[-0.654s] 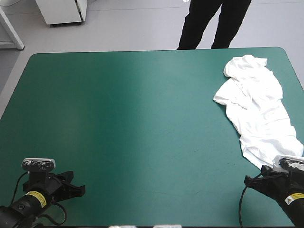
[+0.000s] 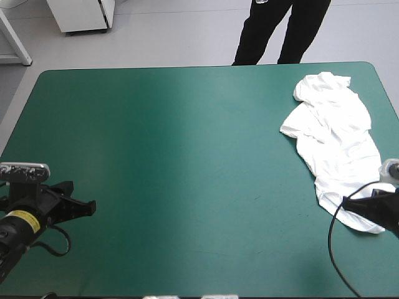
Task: Fold the cloth
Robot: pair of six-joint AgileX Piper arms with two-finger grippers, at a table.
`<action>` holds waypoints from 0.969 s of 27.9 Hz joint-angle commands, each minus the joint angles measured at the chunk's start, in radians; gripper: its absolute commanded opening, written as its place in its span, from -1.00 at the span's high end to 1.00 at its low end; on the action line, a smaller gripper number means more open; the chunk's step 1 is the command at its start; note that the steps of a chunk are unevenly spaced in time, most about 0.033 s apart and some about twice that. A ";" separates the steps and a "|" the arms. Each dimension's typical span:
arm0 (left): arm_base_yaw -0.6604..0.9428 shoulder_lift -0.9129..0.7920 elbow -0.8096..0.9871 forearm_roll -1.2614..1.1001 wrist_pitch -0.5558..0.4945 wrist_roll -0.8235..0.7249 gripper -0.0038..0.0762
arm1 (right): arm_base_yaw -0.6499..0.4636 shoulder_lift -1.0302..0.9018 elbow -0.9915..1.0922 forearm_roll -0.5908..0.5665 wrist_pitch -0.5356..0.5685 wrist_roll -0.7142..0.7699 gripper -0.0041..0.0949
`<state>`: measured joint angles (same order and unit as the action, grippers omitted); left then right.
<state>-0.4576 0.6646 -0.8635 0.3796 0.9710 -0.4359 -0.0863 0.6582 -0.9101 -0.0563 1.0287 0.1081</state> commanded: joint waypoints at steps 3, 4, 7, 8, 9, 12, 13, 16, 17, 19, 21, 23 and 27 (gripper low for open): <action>-0.006 0.191 -0.200 0.035 -0.010 0.079 0.93 | 0.003 0.225 -0.250 -0.048 0.040 0.024 0.56; -0.006 0.230 -0.230 0.035 -0.002 0.086 0.93 | 0.003 0.277 -0.291 -0.048 0.059 0.024 0.36; -0.006 0.380 -0.340 0.035 0.000 0.091 0.93 | 0.003 0.465 -0.470 -0.048 0.163 0.024 -0.31; -0.006 0.406 -0.356 0.035 0.000 0.091 0.93 | 0.003 0.519 -0.518 -0.057 0.191 0.024 -0.40; -0.006 0.425 -0.371 0.035 0.000 0.091 0.93 | 0.003 0.554 -0.549 -0.069 0.203 0.024 -0.42; -0.006 0.482 -0.390 0.035 -0.009 0.091 0.93 | -0.002 0.690 -0.657 -0.075 0.212 0.024 -0.42; -0.006 0.494 -0.390 0.035 -0.015 0.091 0.93 | -0.003 0.719 -0.685 -0.073 0.214 0.024 -0.42; -0.006 0.521 -0.390 0.030 -0.015 0.091 0.93 | -0.023 0.865 -0.783 -0.044 0.219 0.024 -0.42; -0.006 0.524 -0.390 0.030 -0.015 0.091 0.93 | -0.030 0.912 -0.813 -0.027 0.219 0.022 -0.42; -0.006 0.529 -0.390 0.030 -0.017 0.091 0.93 | -0.054 0.999 -0.862 0.023 0.219 0.017 -0.42; -0.006 0.529 -0.390 0.030 -0.022 0.091 0.93 | -0.070 1.068 -0.904 0.056 0.219 0.010 -0.42; -0.006 0.529 -0.390 0.028 -0.027 0.091 0.93 | -0.079 1.138 -0.933 0.068 0.219 0.002 -0.42; -0.006 0.529 -0.390 0.028 -0.043 0.091 0.93 | -0.079 1.220 -0.951 0.066 0.201 0.002 -0.42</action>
<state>-0.4576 1.2159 -1.2195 0.3875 0.9838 -0.3412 -0.1583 1.8800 -1.8208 0.0067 1.2409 0.1238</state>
